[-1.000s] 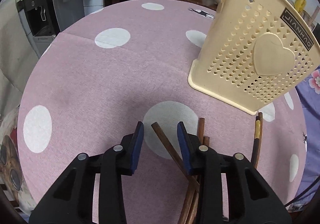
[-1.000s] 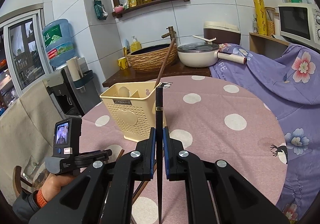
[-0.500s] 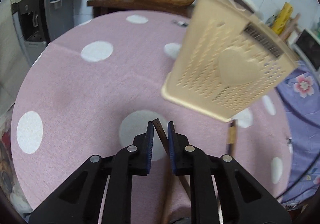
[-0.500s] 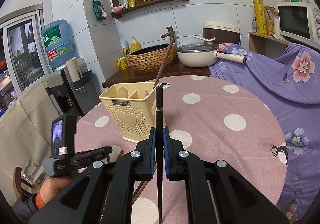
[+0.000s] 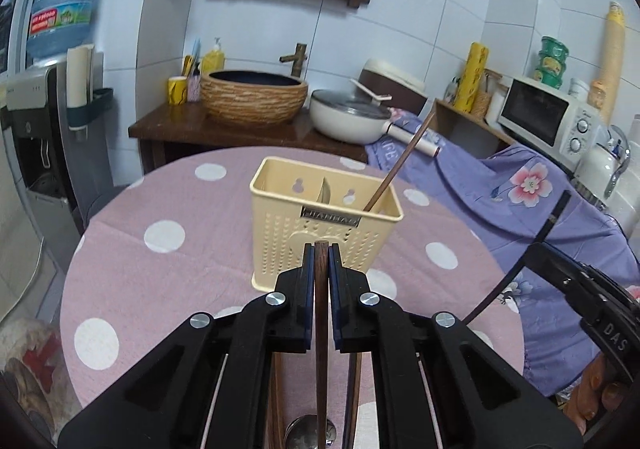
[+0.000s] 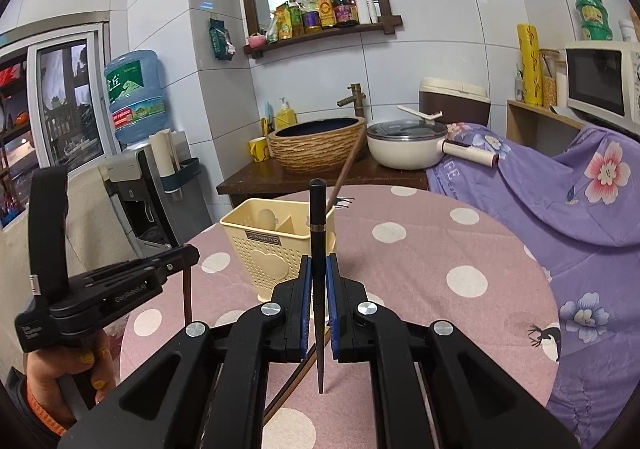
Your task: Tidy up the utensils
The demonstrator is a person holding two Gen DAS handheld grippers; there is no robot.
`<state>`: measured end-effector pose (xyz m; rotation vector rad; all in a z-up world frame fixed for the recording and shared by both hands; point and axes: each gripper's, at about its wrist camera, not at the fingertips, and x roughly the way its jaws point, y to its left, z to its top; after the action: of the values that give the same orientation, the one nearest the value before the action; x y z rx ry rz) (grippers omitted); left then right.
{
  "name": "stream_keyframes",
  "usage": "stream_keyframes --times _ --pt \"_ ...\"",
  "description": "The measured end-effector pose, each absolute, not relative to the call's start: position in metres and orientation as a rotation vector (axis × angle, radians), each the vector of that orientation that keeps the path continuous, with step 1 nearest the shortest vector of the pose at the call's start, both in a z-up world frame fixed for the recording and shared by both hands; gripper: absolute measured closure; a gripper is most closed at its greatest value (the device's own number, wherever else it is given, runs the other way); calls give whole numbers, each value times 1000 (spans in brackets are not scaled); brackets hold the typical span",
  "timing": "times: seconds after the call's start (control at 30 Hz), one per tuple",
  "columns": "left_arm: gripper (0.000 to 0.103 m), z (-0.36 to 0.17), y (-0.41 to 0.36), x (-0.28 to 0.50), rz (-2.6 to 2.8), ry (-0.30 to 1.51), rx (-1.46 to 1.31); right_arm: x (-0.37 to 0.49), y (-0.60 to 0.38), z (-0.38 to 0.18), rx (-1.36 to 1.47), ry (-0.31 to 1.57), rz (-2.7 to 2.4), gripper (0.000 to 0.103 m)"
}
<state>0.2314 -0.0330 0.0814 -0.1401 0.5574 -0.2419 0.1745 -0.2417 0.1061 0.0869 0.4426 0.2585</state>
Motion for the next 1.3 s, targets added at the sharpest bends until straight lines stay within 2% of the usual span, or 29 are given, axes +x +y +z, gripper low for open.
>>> stream_keyframes --times 0.67,1.03,1.3 --pt "96 182 6 223 -243 383 -155 191 -203 173 59 366 360 96" --pt "96 256 21 271 -144 218 -160 234 -184 231 10 245 275 96" --pt "96 264 28 316 -113 134 -245 267 -186 219 13 254 218 96"
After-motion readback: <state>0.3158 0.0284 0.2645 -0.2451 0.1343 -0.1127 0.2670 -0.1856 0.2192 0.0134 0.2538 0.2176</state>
